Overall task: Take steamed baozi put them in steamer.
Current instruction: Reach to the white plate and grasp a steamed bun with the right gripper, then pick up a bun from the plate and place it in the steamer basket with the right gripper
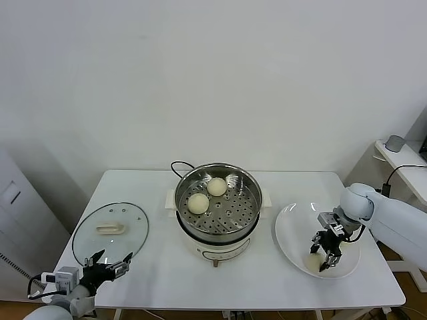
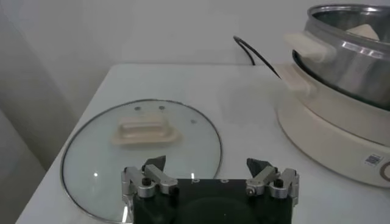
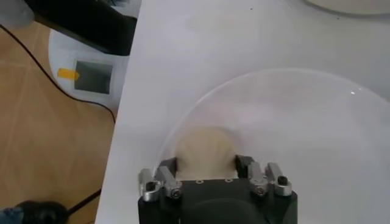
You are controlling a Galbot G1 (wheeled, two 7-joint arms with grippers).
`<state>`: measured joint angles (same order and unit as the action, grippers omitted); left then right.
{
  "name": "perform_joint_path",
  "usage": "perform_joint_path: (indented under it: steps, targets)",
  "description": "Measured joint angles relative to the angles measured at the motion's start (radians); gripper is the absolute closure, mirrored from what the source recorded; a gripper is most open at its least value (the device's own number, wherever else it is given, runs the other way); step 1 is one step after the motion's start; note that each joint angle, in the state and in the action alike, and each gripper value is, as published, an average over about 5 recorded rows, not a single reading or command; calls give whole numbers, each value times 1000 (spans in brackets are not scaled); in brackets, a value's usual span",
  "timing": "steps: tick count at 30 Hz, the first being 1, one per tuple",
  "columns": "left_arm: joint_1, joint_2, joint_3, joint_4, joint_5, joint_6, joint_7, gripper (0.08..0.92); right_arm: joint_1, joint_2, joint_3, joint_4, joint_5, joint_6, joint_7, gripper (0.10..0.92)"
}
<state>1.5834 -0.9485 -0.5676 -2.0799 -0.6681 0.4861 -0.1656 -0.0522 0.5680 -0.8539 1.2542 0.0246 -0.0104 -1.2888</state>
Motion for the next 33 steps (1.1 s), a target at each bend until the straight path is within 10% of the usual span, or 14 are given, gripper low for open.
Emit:
perform_joint_path:
  steps: [33]
  targets:
    - [-12,8,7,-4,1,2,0,177,610,278,-215,-80,185,340,-67,567]
